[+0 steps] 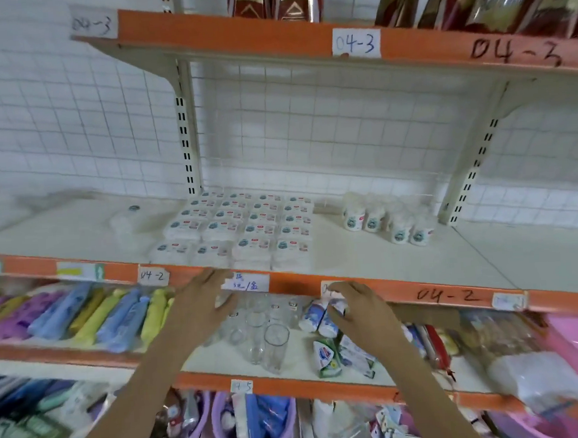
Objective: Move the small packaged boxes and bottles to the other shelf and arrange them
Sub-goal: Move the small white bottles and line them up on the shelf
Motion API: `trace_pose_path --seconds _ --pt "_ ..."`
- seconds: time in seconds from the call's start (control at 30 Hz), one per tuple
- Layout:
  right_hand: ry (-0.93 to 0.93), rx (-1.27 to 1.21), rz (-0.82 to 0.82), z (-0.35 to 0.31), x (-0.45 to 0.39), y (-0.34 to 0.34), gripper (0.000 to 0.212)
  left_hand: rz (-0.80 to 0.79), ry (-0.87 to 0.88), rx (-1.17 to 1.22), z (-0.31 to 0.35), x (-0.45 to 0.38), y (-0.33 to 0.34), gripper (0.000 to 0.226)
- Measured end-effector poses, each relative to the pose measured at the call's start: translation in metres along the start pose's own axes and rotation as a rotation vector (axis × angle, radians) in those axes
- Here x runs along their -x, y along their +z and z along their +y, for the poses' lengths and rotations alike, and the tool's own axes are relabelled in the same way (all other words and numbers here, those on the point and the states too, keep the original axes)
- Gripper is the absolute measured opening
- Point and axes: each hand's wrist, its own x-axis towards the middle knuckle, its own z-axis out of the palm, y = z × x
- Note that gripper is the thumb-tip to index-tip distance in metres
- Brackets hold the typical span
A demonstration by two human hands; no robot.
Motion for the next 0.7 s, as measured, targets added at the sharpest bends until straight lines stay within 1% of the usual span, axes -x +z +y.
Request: trace_pose_path --seconds 0.1,0.2,0.23,0.27,0.33,0.37,0.4,0.47,0.5,0.57,0.6,0.7 --pt "0.0 -0.074 -0.055 -0.003 0.057 0.014 0.032 -0.057 -0.031 -0.032 0.005 0.069 -0.001 0.041" --pt "0.021 -0.16 -0.173 -0.015 0.1 0.03 0.031 -0.146 -0.143 -0.036 0.007 0.134 -0.01 0.026" --pt "0.013 -0.178 -0.193 -0.022 0.109 0.034 0.032 -0.161 -0.177 -0.05 0.006 0.154 -0.014 0.024" --pt "0.0 -0.197 -0.218 -0.03 0.116 0.037 0.032 -0.18 -0.227 -0.051 0.005 0.172 -0.02 0.028" --pt "-0.048 -0.249 -0.259 -0.048 0.122 0.044 0.031 -0.182 -0.336 -0.029 0.002 0.202 -0.034 0.036" --pt "-0.078 -0.275 -0.28 -0.058 0.123 0.047 0.03 -0.172 -0.39 -0.018 -0.001 0.214 -0.04 0.035" --pt "-0.106 -0.295 -0.298 -0.067 0.122 0.051 0.029 -0.162 -0.444 -0.021 -0.002 0.224 -0.047 0.035" --pt "-0.149 -0.338 -0.328 -0.087 0.118 0.059 0.028 -0.149 -0.542 -0.052 -0.012 0.245 -0.057 0.042" --pt "-0.165 -0.356 -0.345 -0.097 0.116 0.063 0.028 -0.164 -0.567 -0.06 -0.017 0.254 -0.062 0.045" --pt "-0.194 -0.387 -0.392 -0.12 0.109 0.074 0.029 -0.203 -0.597 -0.085 -0.028 0.267 -0.074 0.037" --pt "-0.212 -0.394 -0.416 -0.133 0.104 0.079 0.031 -0.186 -0.635 -0.079 -0.033 0.272 -0.081 0.033" --pt "-0.271 -0.398 -0.461 -0.172 0.087 0.097 0.034 -0.109 -0.72 -0.077 -0.056 0.282 -0.101 0.031"
